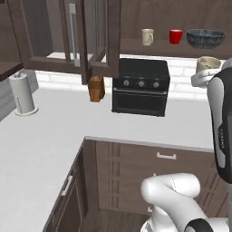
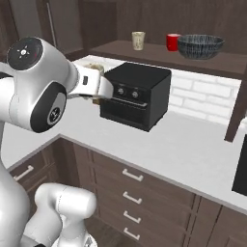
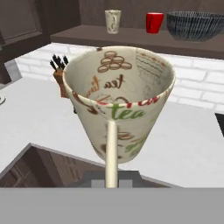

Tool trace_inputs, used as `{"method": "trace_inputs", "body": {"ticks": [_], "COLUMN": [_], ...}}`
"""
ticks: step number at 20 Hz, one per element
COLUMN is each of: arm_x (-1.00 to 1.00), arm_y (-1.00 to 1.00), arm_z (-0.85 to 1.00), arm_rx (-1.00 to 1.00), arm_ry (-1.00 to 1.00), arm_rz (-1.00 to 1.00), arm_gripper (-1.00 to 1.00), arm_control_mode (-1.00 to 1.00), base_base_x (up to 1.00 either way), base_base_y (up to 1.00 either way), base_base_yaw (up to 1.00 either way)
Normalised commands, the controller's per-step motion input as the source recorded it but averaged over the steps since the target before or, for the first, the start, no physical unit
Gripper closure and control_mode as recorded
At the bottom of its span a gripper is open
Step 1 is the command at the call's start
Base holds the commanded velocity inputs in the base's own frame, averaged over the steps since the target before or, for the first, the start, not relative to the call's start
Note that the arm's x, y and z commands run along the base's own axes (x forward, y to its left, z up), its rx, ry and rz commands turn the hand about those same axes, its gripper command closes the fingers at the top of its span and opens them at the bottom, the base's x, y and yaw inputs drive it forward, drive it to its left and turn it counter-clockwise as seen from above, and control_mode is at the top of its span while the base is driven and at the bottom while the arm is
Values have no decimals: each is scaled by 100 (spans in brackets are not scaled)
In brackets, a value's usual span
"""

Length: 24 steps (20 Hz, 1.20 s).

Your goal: Gather all objects into one cabinet and sort the glasses and bowls to opposite sides.

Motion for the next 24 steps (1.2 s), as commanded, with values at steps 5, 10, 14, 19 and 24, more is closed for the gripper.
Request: {"method": "trace_inputs", "body": {"ticks": [5, 10, 14, 19, 24], "arm_x": [0, 0, 0, 0, 0], "arm_y": [0, 0, 0, 0, 0], "arm_z": [0, 0, 0, 0, 0], "arm_rx": [0, 0, 0, 0, 0], "arm_ry": [0, 0, 0, 0, 0], "arm_rz": [0, 0, 0, 0, 0], "arm_gripper": [100, 100, 100, 100, 100], "arm_control_mode": [100, 100, 100, 100, 100], "base_base_x": [39, 56, 46, 33, 49], "base_base_y": [13, 17, 11, 6, 22], "base_base_yaw": [-21, -15, -13, -20, -21]}}
